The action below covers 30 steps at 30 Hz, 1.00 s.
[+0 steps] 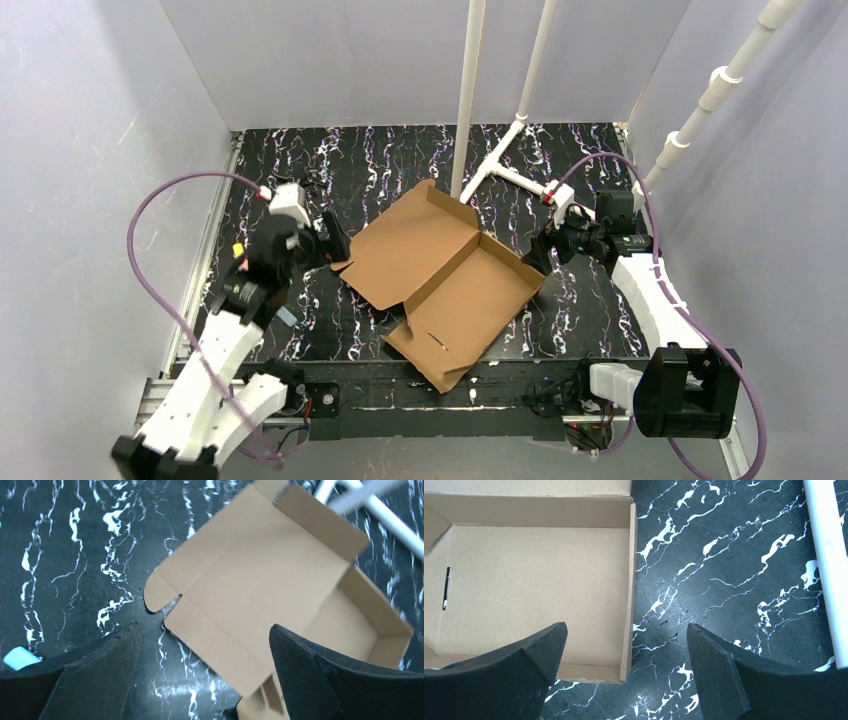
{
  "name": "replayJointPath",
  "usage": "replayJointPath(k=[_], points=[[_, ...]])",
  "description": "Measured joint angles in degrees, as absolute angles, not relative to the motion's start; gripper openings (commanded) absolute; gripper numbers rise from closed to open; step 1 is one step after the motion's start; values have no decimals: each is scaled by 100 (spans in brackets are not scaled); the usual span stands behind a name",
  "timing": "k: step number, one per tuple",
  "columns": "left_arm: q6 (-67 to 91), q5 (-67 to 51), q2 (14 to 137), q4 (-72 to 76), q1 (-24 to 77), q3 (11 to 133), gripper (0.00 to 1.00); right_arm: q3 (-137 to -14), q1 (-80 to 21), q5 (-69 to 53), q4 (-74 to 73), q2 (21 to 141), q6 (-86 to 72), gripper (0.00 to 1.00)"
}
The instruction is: Fold the paper box
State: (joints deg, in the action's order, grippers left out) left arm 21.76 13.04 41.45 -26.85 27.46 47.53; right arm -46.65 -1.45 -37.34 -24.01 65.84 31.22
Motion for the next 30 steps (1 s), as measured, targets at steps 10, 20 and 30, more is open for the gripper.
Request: replayJointPath(k=[10, 20, 30], points=[[2705, -454, 6451, -2611, 285, 5686, 93, -4659, -145, -3837, -2399, 6560, 3022, 98], [1918, 864, 5900, -2655, -591, 5284, 90, -4659, -145, -4051, -2399, 6523, 2995, 98], [2451, 1135, 7043, -2637, -777, 5196, 94, -4543, -143, -4134, -2408, 6729, 3245, 98]])
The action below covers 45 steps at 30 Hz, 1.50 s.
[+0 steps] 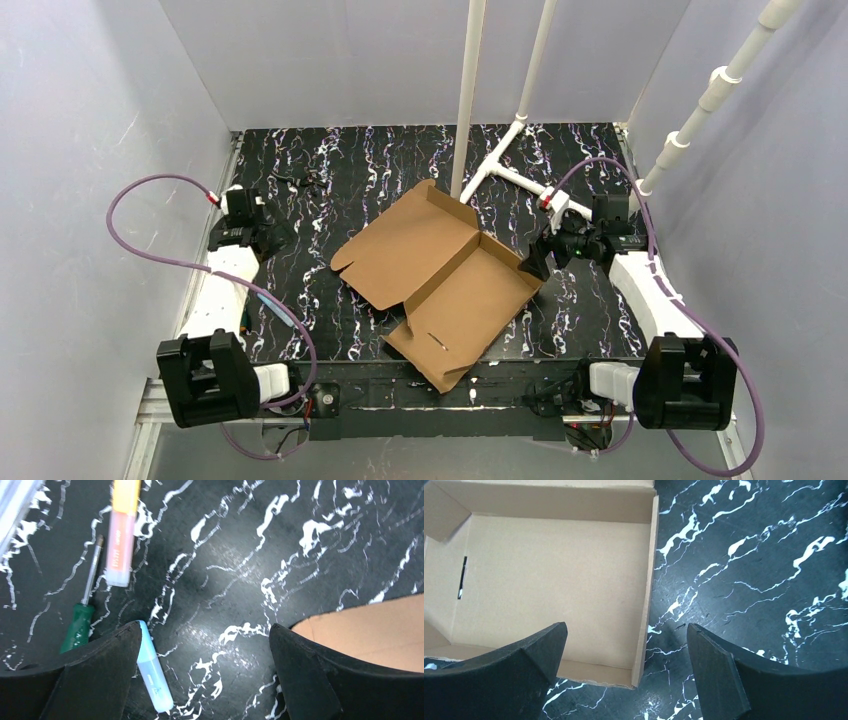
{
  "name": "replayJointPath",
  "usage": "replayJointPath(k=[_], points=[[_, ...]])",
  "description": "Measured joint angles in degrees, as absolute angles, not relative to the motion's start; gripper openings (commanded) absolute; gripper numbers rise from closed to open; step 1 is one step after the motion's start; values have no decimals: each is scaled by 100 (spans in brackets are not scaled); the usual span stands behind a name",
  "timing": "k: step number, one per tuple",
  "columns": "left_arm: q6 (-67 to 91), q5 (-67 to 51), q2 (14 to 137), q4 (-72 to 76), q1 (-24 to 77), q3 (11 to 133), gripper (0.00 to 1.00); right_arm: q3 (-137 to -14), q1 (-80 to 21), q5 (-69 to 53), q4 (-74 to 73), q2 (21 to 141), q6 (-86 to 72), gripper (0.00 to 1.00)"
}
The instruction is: Fold the paper box
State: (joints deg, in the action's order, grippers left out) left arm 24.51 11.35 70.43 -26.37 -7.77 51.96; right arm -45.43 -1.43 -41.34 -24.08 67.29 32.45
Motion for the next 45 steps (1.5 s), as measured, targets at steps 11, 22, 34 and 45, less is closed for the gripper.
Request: replayJointPath(k=[11, 22, 34, 45], points=[[3079, 1653, 8370, -2091, -1824, 5507, 61, -4517, 528, -4416, -2842, 7319, 3820, 98], [3393, 539, 9806, -1964, -2770, 5937, 57, -4517, 781, -4692, -3000, 7426, 3997, 98], [3315, 233, 9957, -1933, -2580, 6071, 29, -4517, 786, -4840, -3013, 7426, 4075, 98], [3094, -287, 9518, -2036, -1640, 5839, 12, -4519, 786, -5011, -3035, 7234, 4077, 98]])
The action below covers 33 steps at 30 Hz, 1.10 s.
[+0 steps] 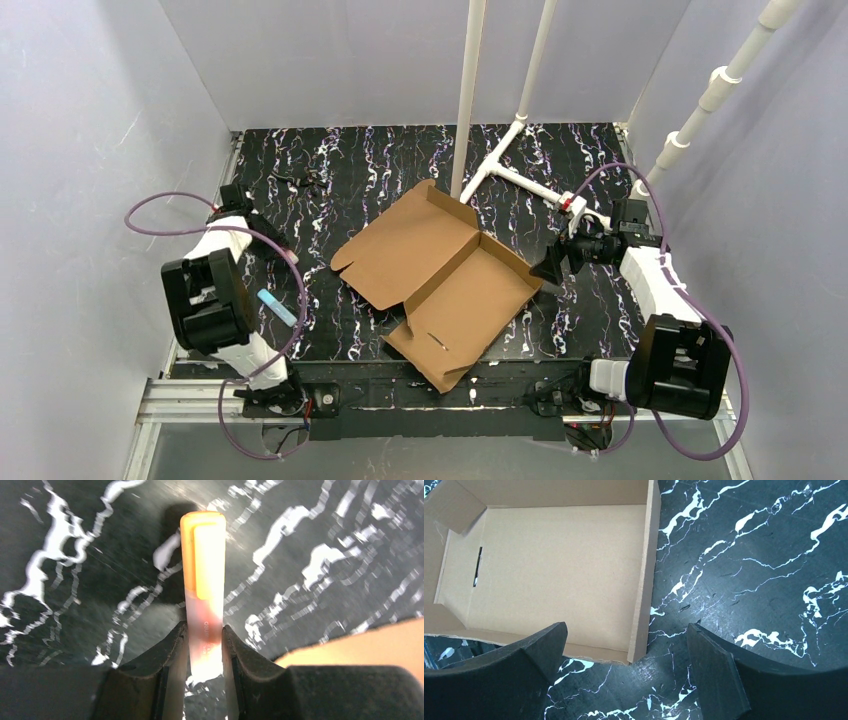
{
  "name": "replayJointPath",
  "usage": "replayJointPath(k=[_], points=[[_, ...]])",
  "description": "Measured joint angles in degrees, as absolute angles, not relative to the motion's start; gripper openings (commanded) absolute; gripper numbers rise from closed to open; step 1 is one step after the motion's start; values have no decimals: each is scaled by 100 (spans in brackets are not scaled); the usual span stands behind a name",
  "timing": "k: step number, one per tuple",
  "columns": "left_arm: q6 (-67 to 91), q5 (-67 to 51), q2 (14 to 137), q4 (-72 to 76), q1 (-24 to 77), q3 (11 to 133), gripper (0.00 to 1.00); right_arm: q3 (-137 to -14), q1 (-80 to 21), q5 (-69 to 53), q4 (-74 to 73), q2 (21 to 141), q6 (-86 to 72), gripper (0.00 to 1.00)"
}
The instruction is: Fold the paper box
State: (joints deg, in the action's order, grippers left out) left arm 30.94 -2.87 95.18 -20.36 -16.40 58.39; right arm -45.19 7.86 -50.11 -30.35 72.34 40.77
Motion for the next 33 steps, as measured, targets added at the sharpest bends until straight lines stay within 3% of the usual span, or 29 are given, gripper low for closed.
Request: replayJointPath(k=[7, 12, 18, 26, 33], points=[[3011, -1378, 8311, -1796, -1323, 5382, 0, -4519, 788, -5140, -3076, 6921, 4077, 98], [3011, -2611, 7301, -1328, -1203, 4989, 0, -4519, 788, -5236, -3120, 6626, 4073, 98], [3004, -3695, 6552, -923, 344, 4882, 1, -4519, 788, -5288, -3120, 6571, 4053, 98], [3105, -3105, 6434, -823, 2912, 4860, 0, -4519, 788, -5275, -3120, 6571, 3983, 98], [3037, -2213, 6956, -1087, 3575, 4904, 0, -4519, 788, -5245, -3118, 6571, 3927, 98]])
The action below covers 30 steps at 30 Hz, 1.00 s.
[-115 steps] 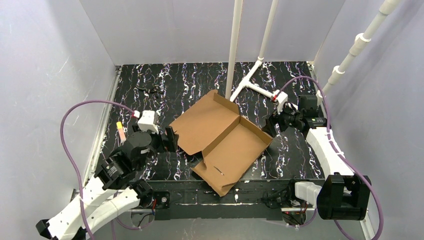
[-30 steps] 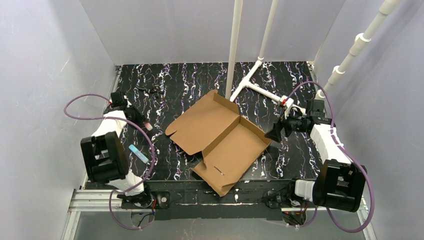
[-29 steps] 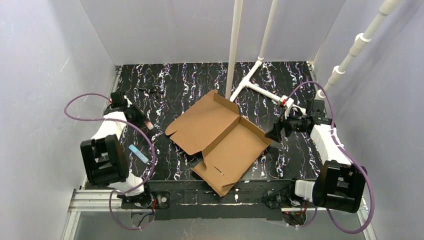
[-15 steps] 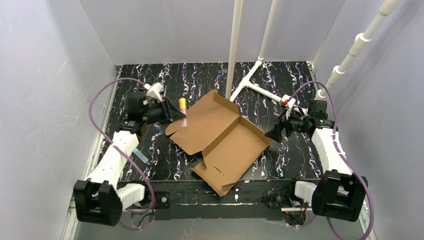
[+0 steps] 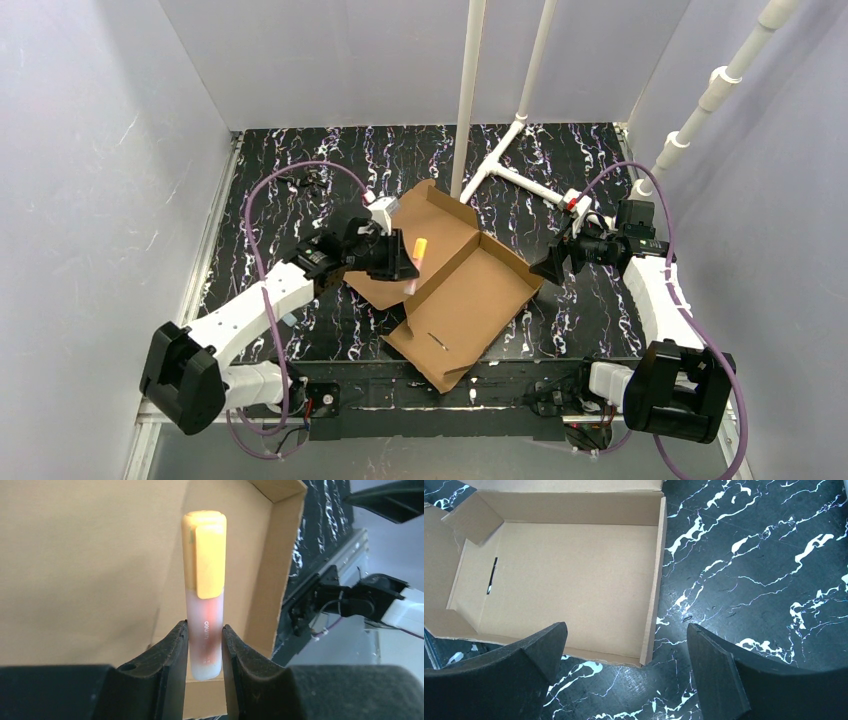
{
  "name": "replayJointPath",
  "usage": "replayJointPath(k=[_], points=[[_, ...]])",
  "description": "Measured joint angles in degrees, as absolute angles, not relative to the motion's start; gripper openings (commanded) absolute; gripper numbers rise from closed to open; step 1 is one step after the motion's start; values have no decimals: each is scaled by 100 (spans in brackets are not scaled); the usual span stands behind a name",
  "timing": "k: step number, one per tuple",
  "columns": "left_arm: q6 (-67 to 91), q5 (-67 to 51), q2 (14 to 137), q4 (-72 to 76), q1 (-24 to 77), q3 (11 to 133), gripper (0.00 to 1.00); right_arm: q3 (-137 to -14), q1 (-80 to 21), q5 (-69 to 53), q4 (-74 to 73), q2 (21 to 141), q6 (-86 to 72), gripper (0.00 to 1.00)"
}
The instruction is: Fold the paper box
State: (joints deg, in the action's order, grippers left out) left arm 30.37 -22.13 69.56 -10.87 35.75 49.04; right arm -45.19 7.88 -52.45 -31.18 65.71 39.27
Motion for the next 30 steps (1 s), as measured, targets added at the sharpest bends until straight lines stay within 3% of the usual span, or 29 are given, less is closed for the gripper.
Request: replayJointPath(k=[10, 19, 24, 30], points=[[2528, -1699, 5841, -1975, 2202, 5122, 0, -4519, 788, -5245, -3118, 6569, 3920, 98], [2622, -1925, 5028, -2451, 659, 4340, 0, -4519, 788, -5247, -3118, 6536, 3920, 98], [3055, -2738, 5183, -2171, 836, 4034, 0, -4519, 788, -5247, -3118, 6536, 3918, 98], [3387, -2469, 6189, -1859, 3098, 4462, 0, -4519, 788, -5245, -3118, 6536, 3898, 98]])
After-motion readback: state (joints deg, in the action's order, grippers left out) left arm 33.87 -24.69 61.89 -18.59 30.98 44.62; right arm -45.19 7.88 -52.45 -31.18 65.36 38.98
